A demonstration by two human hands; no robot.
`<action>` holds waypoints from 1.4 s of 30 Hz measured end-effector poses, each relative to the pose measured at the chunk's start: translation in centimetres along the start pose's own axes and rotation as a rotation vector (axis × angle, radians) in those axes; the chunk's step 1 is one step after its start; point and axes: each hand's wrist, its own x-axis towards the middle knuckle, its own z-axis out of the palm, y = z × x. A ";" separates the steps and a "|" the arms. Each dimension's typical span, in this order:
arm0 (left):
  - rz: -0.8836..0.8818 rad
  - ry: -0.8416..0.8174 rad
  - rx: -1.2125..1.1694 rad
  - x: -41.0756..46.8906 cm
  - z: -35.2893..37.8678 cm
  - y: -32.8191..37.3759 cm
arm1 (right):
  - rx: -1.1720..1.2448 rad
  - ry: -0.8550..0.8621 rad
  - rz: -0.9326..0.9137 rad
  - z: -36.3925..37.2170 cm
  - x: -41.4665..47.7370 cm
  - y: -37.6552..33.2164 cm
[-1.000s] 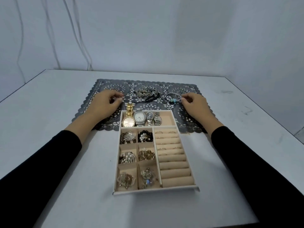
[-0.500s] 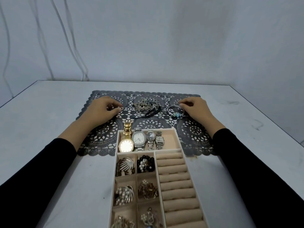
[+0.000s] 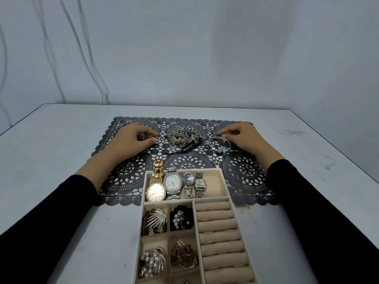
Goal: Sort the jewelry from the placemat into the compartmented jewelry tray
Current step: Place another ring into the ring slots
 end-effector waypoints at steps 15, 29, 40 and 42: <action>-0.034 -0.004 -0.018 0.1 0.1 0.1 | -0.047 -0.022 0.037 -0.3 0.0 0.2; -0.010 0.004 0.011 -0.1 0.4 0.8 | 0.107 0.067 0.051 -0.3 -0.4 0.8; 0.080 0.002 0.036 -0.2 0.9 1.5 | 0.138 0.157 0.115 0.0 -0.2 0.6; 0.079 0.005 0.034 -0.2 0.9 1.5 | 0.165 0.179 0.114 0.0 -0.2 0.3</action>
